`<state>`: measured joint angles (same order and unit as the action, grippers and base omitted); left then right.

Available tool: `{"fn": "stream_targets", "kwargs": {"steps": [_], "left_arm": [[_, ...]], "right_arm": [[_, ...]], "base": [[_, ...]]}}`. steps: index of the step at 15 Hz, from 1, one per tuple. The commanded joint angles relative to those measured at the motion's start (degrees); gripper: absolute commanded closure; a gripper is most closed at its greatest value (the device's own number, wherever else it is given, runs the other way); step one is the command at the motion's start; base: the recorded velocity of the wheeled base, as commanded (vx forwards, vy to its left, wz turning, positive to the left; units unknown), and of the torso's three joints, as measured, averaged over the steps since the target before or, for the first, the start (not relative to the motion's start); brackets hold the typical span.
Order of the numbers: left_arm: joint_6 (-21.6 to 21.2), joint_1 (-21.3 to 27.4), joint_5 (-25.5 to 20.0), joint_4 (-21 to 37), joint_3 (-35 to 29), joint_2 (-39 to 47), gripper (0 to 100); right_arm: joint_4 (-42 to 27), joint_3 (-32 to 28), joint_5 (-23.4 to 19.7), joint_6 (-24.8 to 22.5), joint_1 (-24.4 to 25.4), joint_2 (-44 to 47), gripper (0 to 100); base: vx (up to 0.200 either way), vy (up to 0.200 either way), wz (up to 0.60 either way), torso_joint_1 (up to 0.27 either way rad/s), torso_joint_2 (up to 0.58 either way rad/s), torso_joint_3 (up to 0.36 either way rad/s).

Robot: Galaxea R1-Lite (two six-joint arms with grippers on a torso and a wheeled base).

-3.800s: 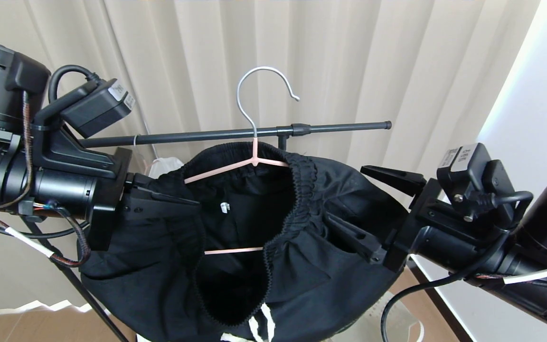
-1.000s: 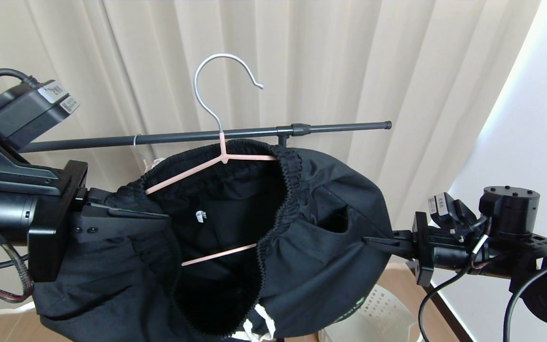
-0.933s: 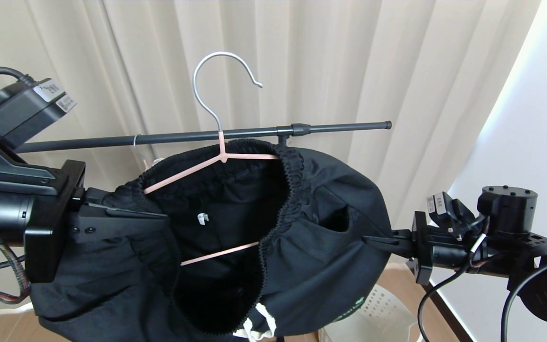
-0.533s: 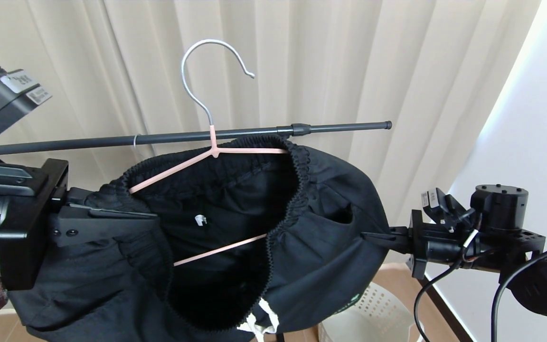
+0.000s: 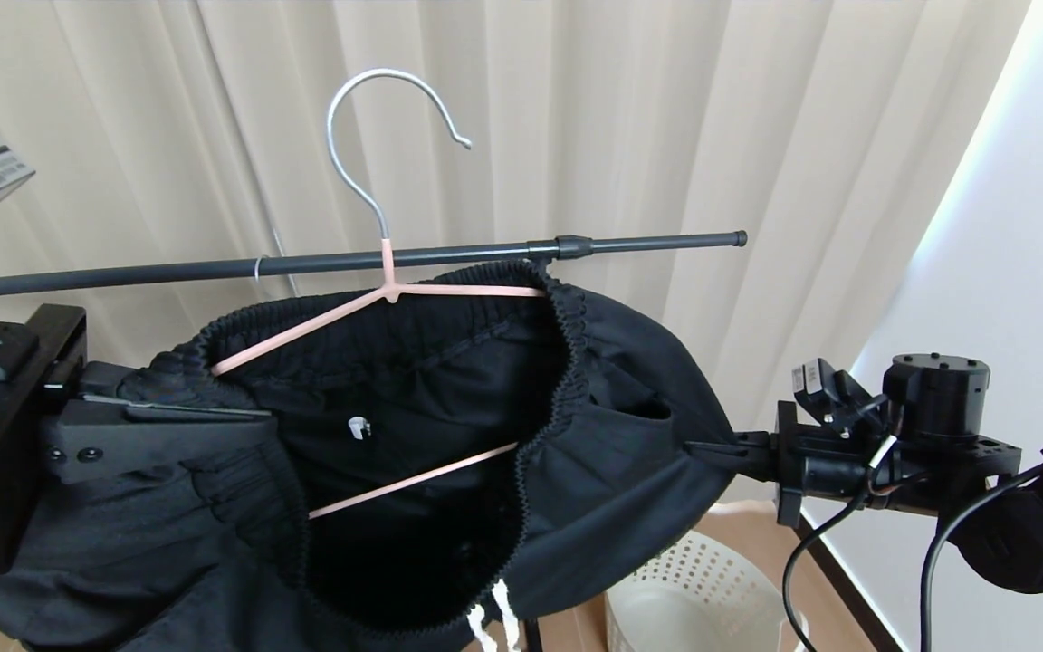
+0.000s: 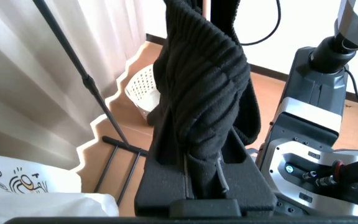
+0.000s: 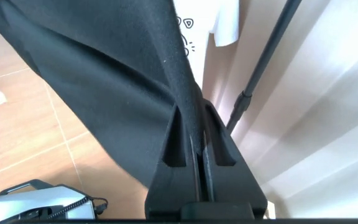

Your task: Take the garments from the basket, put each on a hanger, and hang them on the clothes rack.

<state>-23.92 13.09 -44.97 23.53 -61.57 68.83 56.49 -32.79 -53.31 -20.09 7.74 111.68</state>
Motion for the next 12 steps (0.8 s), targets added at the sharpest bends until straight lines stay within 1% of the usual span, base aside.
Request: {"fn": "stream_targets", "kwargs": {"steps": [1,6,7,9,11,12], "left_arm": [[0.0,0.0,0.0,-0.1,0.1,-0.8,100],[0.0,0.0,0.0,-0.1,0.8,-0.9,100],[0.0,0.0,0.0,-0.1,0.9,-0.9,100],[0.0,0.0,0.0,-0.1,1.0,-0.8,100],[-0.1,-2.9,0.1,-0.1,2.6,-0.8,100],[-0.1,-3.5,0.1,-0.1,3.0,-0.8,100]], "right_arm": [[0.0,0.1,0.3,0.0,0.2,0.2,100],[0.0,0.7,0.4,-0.1,0.3,-0.5,100],[0.0,0.5,0.4,0.0,0.3,-0.7,0],[0.5,0.8,0.4,-0.1,0.3,-0.8,0],[2.8,1.6,0.1,-0.1,0.3,-1.3,0],[3.6,1.9,0.2,-0.1,0.3,-1.4,0]], "base": [[0.000,0.000,0.00,0.000,0.00,0.000],[0.000,0.000,0.00,0.000,0.00,0.000],[0.000,0.000,0.00,0.000,0.00,0.000],[0.000,0.000,0.00,0.000,0.00,0.000],[0.000,0.000,0.00,0.000,0.00,0.000],[0.000,0.000,0.00,0.000,0.00,0.000]]}}
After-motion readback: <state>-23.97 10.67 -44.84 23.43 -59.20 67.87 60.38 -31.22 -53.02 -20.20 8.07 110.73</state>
